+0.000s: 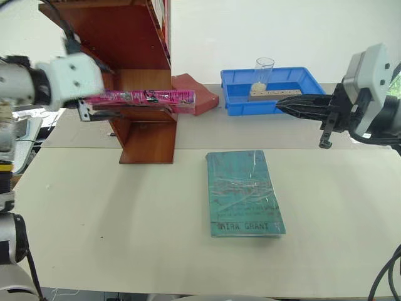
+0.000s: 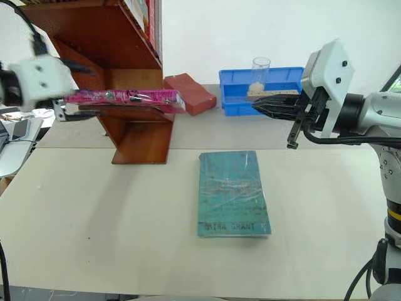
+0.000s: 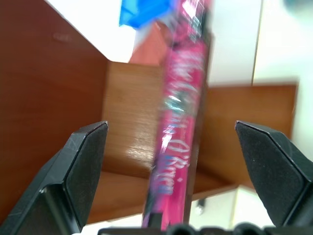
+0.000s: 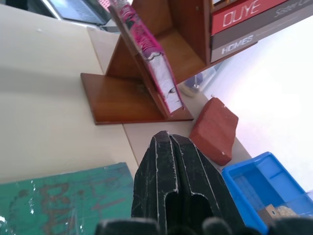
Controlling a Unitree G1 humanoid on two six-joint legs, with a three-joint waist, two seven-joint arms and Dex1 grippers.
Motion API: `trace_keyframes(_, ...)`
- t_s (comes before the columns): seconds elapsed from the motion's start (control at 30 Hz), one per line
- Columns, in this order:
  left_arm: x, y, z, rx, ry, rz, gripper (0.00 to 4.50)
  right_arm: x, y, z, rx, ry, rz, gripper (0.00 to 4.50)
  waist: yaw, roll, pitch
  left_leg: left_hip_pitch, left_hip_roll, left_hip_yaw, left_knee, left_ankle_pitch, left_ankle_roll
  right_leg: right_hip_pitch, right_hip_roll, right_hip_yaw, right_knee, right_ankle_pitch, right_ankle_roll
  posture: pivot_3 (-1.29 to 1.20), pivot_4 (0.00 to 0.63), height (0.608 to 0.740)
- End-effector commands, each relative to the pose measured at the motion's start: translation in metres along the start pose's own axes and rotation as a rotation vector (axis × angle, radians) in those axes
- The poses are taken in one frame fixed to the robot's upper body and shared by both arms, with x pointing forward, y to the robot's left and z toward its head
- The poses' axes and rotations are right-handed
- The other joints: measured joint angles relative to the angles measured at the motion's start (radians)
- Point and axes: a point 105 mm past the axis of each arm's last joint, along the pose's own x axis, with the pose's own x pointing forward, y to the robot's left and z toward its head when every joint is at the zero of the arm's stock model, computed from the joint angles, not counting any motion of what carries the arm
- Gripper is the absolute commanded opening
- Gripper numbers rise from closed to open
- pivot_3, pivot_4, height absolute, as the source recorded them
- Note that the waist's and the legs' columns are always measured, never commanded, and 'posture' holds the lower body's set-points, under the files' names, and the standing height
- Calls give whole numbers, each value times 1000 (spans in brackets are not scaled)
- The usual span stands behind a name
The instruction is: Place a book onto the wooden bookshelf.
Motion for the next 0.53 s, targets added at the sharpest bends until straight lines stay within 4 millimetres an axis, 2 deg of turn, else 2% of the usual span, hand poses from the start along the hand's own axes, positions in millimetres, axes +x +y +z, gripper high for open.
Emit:
trace_keyframes(0.03, -25, -10, -13, -131, 18, -2, 4429, -12, -3, 4, -38, 10, 24, 0, -2, 1, 0, 0, 0, 1, 0, 0, 0, 0, 0, 0, 0, 0, 0, 0, 150, 637)
trace_keyframes(0.27, -39, -52, -49, -336, 54, -24, 4429, -20, -7, -12, -68, 78, 63, 0, 2, -1, -1, 2, 3, 3, -1, -1, 1, -2, 0, -1, 2, 1, -5, 0, 150, 637)
trace_keyframes(0.37, -42, -63, -56, -392, 59, -27, 4429, -19, -7, -17, -72, 90, 69, 0, 5, -2, -1, 2, 2, 4, 0, -1, 1, -2, -1, -1, 1, 1, -5, 0, 150, 637)
trace_keyframes(0.53, -42, -68, -57, -425, 50, -23, 4429, -18, -10, -17, -87, 91, 76, 0, 5, -2, -1, 2, 2, 6, -1, -1, 1, -2, -2, -1, 1, 1, -5, 0, 150, 637)
